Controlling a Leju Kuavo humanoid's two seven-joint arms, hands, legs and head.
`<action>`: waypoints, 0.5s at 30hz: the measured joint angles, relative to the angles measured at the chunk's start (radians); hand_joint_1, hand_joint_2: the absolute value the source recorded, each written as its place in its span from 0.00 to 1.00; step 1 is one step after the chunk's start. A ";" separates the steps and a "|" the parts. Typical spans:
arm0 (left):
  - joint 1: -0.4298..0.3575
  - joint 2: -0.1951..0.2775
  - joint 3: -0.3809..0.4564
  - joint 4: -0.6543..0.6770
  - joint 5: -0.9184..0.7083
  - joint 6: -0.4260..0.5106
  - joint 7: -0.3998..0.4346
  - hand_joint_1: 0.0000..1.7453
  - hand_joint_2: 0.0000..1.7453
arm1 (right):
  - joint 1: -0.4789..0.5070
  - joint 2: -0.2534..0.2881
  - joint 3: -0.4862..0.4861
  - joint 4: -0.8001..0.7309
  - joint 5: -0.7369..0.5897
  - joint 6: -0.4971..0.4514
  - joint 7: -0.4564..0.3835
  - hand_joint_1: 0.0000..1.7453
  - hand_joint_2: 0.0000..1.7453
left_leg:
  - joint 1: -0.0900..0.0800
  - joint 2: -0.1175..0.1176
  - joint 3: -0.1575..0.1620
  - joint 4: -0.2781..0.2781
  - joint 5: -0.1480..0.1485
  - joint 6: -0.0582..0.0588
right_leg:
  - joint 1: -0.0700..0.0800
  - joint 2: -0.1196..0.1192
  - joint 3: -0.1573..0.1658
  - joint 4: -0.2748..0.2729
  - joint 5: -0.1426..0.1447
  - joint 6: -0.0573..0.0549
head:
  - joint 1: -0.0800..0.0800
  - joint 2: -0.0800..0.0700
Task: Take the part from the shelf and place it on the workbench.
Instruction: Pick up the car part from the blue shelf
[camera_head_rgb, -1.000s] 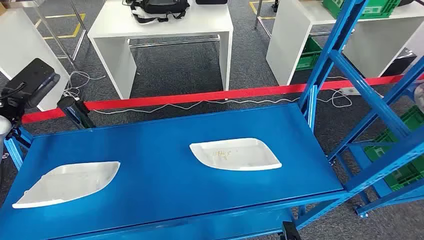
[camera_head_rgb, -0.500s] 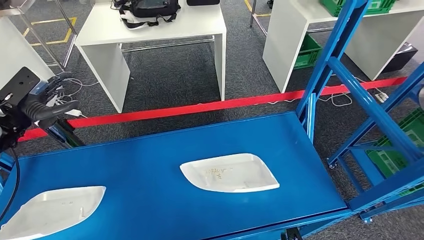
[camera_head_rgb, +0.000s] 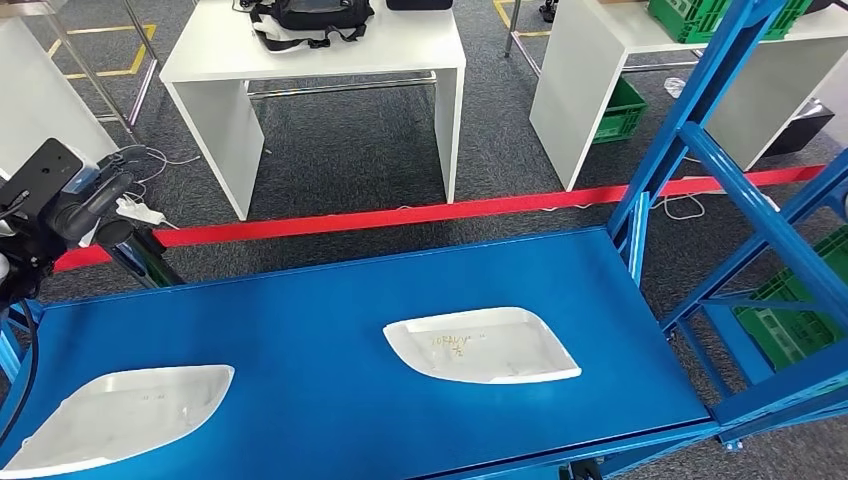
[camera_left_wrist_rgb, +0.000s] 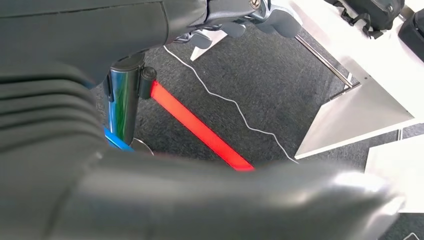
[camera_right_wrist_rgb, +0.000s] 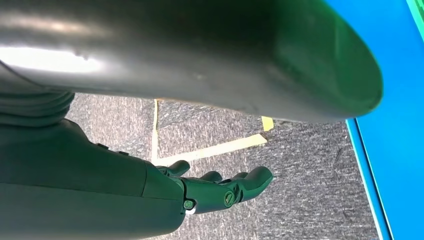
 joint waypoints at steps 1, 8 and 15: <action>0.003 0.000 0.000 -0.001 0.002 0.001 0.000 0.00 0.00 | 0.000 0.000 0.000 0.000 0.000 0.000 0.000 0.00 0.00 | 0.000 0.000 0.000 0.000 0.000 0.000 | 0.000 0.000 0.000 0.000 0.000 0.001 | 0.000 0.000; 0.015 0.000 -0.001 -0.010 0.008 0.002 -0.001 0.00 0.00 | 0.000 0.000 0.000 0.000 0.001 0.000 0.000 0.00 0.00 | 0.000 0.000 0.000 0.001 -0.001 0.001 | -0.001 0.000 0.000 0.000 0.000 0.002 | 0.000 0.000; 0.045 0.011 -0.002 -0.037 0.030 -0.001 0.000 0.00 0.00 | 0.001 0.000 0.000 0.000 0.023 0.006 0.007 0.00 0.00 | -0.005 0.000 0.000 0.004 -0.004 0.009 | -0.006 -0.001 0.001 -0.001 0.000 0.011 | 0.000 0.000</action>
